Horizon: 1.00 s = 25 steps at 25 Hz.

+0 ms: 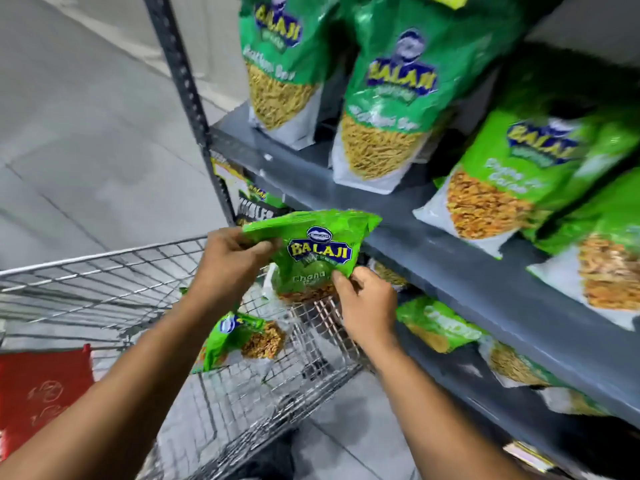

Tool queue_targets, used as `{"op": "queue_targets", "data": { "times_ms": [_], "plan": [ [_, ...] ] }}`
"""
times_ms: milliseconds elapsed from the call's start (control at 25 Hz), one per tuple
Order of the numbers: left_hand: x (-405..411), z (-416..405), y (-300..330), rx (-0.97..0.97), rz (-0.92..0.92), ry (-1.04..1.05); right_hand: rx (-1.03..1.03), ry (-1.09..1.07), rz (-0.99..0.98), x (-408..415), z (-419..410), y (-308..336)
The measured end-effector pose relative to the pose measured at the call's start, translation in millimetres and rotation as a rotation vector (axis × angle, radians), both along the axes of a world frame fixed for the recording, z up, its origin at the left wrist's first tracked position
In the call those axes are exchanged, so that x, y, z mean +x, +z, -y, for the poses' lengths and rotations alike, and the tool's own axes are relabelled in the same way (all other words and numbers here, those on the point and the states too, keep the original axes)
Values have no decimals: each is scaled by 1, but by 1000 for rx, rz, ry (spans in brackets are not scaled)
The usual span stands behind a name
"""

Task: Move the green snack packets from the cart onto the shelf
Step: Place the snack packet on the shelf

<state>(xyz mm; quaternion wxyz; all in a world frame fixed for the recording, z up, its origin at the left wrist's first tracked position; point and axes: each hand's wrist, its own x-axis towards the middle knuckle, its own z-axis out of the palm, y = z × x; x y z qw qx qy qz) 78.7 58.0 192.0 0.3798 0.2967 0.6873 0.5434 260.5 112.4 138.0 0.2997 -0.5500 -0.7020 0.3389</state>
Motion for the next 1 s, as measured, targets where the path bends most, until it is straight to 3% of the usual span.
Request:
{"op": "queue_targets", "data": {
  "times_ms": [200,360,520,760,1000],
  "plan": [
    [46,-34,88,173,-65,-222,199,-159,-215,64,2,78],
    [92,-90,122,175,-35,-373,328,-310,-269,110,-11,113],
    [128,-146,119,184,14,-498,285,-399,-288,132,-41,109],
    [139,-193,100,23,-7,-447,241,-462,-249,137,-78,81],
    [137,-202,90,11,19,-442,248,-447,-246,140,-86,74]
  ]
}}
